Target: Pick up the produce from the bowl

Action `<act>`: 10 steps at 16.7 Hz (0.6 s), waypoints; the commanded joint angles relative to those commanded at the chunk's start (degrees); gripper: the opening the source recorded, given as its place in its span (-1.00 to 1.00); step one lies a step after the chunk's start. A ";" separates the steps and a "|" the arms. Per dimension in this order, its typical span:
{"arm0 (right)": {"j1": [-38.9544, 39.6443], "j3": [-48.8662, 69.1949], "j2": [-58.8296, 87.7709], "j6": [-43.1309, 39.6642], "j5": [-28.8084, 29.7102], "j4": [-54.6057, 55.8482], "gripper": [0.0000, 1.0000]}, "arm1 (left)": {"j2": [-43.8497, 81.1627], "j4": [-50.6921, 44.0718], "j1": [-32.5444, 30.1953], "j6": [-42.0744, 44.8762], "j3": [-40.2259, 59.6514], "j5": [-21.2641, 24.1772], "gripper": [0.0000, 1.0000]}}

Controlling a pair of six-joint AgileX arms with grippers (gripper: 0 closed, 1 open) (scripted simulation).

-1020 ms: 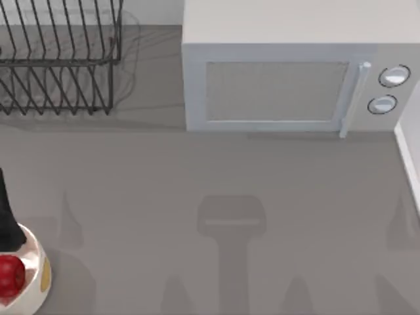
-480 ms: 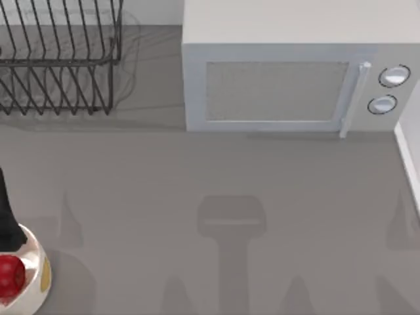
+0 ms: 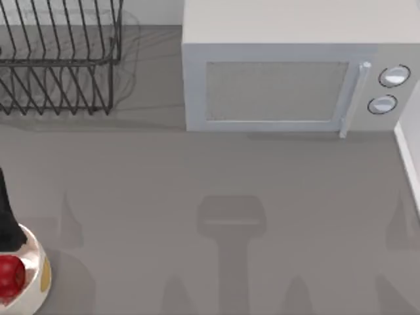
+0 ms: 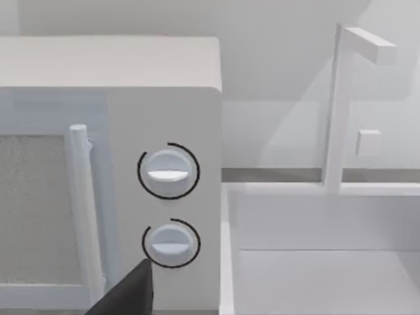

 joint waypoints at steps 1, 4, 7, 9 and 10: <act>0.00 0.00 0.00 0.00 0.00 0.00 1.00 | 0.00 0.00 0.00 0.00 0.00 0.00 1.00; 0.00 0.00 0.00 0.00 0.00 0.00 1.00 | 1.98 -1.94 -0.02 0.01 1.74 0.00 1.00; 0.00 0.00 0.00 0.00 0.00 0.00 1.00 | 9.41 -9.10 -0.09 0.05 7.35 0.01 1.00; 0.00 0.00 0.00 0.00 0.00 0.00 1.00 | 17.25 -16.13 -0.15 0.08 12.56 0.01 1.00; 0.00 0.00 0.00 0.00 0.00 0.00 1.00 | 21.83 -20.02 -0.19 0.10 15.46 0.01 1.00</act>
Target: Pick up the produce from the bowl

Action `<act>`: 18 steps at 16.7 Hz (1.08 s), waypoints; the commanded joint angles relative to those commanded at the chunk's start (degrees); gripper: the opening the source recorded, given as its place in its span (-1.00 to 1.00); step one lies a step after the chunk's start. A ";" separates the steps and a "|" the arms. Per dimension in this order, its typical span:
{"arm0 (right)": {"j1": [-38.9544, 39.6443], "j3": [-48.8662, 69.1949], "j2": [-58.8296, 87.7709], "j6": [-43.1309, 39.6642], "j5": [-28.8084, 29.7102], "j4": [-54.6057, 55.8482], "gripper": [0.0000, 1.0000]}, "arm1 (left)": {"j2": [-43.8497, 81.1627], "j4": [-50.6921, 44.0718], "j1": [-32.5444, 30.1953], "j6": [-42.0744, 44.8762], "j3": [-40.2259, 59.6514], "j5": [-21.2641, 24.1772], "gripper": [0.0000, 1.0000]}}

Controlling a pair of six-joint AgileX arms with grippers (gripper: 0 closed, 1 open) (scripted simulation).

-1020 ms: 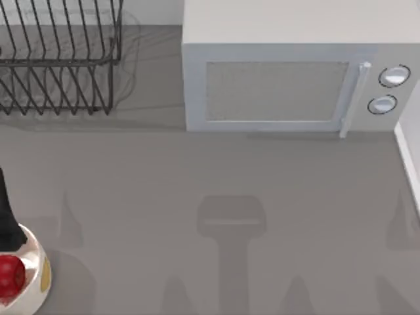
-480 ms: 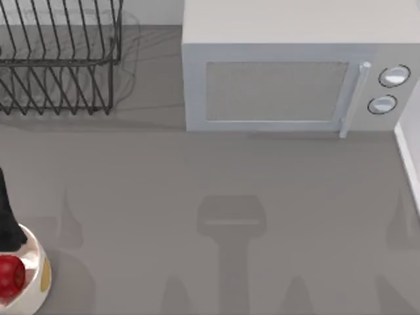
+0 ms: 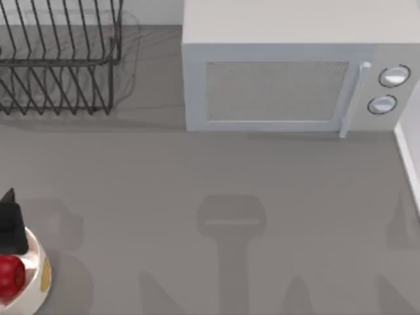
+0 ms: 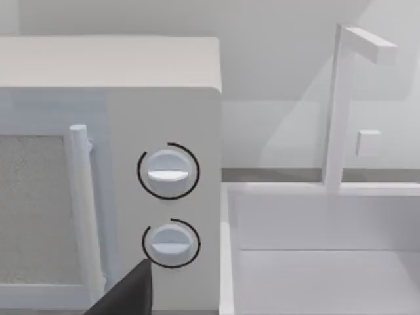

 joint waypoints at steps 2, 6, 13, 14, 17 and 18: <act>0.00 0.00 0.00 0.00 0.00 0.00 1.00 | 9.98 -8.24 -0.07 0.04 6.06 0.00 1.00; 0.00 0.00 0.00 0.00 0.00 0.00 1.00 | 30.12 -24.37 -0.22 0.12 17.94 0.01 1.00; 0.00 0.00 0.00 0.00 0.00 0.00 1.00 | 51.36 -42.51 -0.39 0.21 31.46 0.02 1.00; 0.00 0.00 0.00 0.00 0.00 0.00 1.00 | 52.17 -43.20 -0.39 0.21 32.04 0.02 1.00; 0.00 0.00 0.00 0.00 0.00 0.00 1.00 | 52.42 -43.40 -0.40 0.21 32.22 0.02 1.00; 0.00 0.00 0.00 0.00 0.00 0.00 1.00 | 52.42 -43.40 -0.40 0.21 32.22 0.02 1.00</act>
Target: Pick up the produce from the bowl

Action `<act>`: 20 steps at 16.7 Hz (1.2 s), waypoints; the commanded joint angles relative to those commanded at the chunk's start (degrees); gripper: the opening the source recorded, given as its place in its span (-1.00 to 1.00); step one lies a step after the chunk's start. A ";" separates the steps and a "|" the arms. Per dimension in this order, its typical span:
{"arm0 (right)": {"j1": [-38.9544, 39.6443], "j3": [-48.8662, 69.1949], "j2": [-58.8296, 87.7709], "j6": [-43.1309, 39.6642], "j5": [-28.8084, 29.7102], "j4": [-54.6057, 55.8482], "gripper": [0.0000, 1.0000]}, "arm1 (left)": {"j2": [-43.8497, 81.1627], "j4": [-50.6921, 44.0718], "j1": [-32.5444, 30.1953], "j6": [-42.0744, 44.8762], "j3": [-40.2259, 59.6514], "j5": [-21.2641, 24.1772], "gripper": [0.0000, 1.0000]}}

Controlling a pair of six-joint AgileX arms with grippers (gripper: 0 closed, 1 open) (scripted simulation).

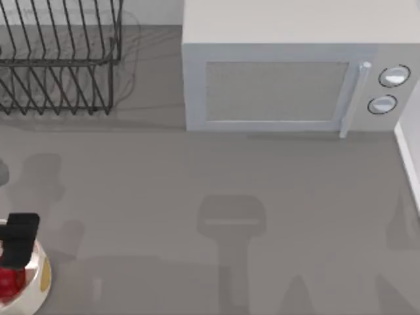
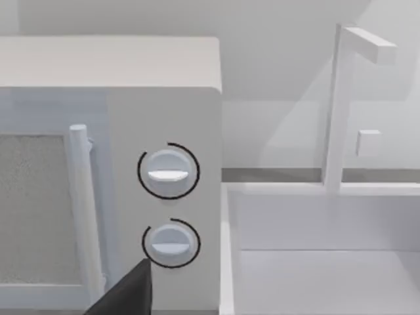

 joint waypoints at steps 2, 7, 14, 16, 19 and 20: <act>0.00 0.00 0.00 0.00 0.00 0.00 1.00 | -0.13 0.27 0.07 0.00 -0.30 0.00 1.00; 0.00 0.00 0.00 0.00 0.00 0.00 1.00 | 4.57 9.75 0.14 0.16 -5.57 -0.01 1.00; 0.00 0.00 0.00 0.00 0.00 0.00 1.00 | 13.38 29.82 0.27 0.48 -16.06 -0.03 1.00; 0.00 0.00 0.00 0.00 0.00 0.00 1.00 | 13.99 30.75 0.28 0.50 -16.76 -0.03 1.00; 0.00 0.00 0.00 0.00 0.00 0.00 1.00 | 13.99 30.75 0.28 0.50 -16.76 -0.03 1.00; 0.00 0.00 0.00 0.00 0.00 0.00 1.00 | 13.99 30.75 0.28 0.50 -16.76 -0.03 0.85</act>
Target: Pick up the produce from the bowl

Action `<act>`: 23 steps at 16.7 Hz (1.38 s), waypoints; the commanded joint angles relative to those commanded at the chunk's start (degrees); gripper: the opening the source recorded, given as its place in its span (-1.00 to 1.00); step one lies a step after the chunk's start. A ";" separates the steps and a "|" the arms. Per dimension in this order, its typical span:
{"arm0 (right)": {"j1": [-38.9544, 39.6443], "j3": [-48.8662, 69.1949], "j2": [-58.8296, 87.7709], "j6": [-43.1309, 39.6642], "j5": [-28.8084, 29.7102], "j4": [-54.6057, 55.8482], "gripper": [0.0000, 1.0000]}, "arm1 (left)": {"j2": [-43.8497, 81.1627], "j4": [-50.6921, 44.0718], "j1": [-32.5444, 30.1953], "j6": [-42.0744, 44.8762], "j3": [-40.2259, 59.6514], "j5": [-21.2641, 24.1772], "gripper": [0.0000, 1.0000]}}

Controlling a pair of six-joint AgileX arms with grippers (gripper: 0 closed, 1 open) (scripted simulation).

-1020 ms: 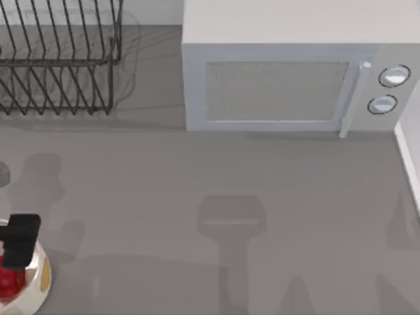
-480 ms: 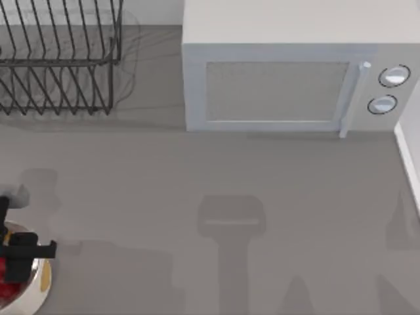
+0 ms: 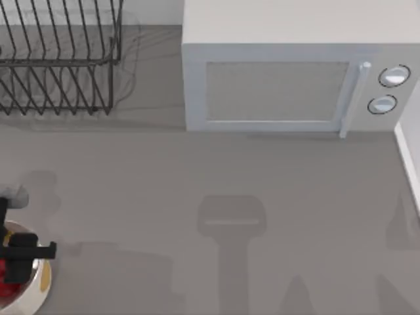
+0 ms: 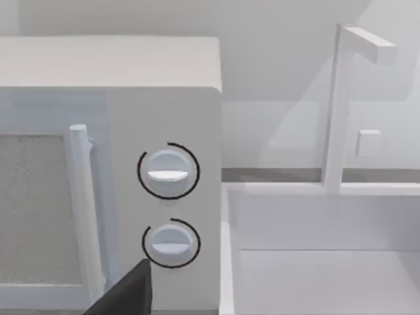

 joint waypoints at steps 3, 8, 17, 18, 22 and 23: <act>0.00 0.00 0.00 0.00 0.00 0.00 1.00 | 0.00 0.00 0.00 0.00 0.00 0.00 0.40; 0.00 0.00 0.00 0.00 0.00 0.00 1.00 | 0.00 0.00 0.00 0.00 0.00 0.00 -0.36; 0.00 0.00 0.00 0.00 0.00 0.00 1.00 | 0.00 0.00 0.00 0.00 0.00 0.00 -1.00; 0.00 0.00 0.00 0.00 0.00 0.00 1.00 | 0.00 0.00 0.00 0.00 0.00 0.00 -1.00; 0.00 0.00 0.00 0.00 0.00 0.00 1.00 | -8.12 -5.66 0.32 0.18 3.32 0.54 -1.00; 0.00 0.00 0.00 0.00 0.00 0.00 1.00 | -8.00 -6.32 0.31 0.17 3.97 0.54 -1.00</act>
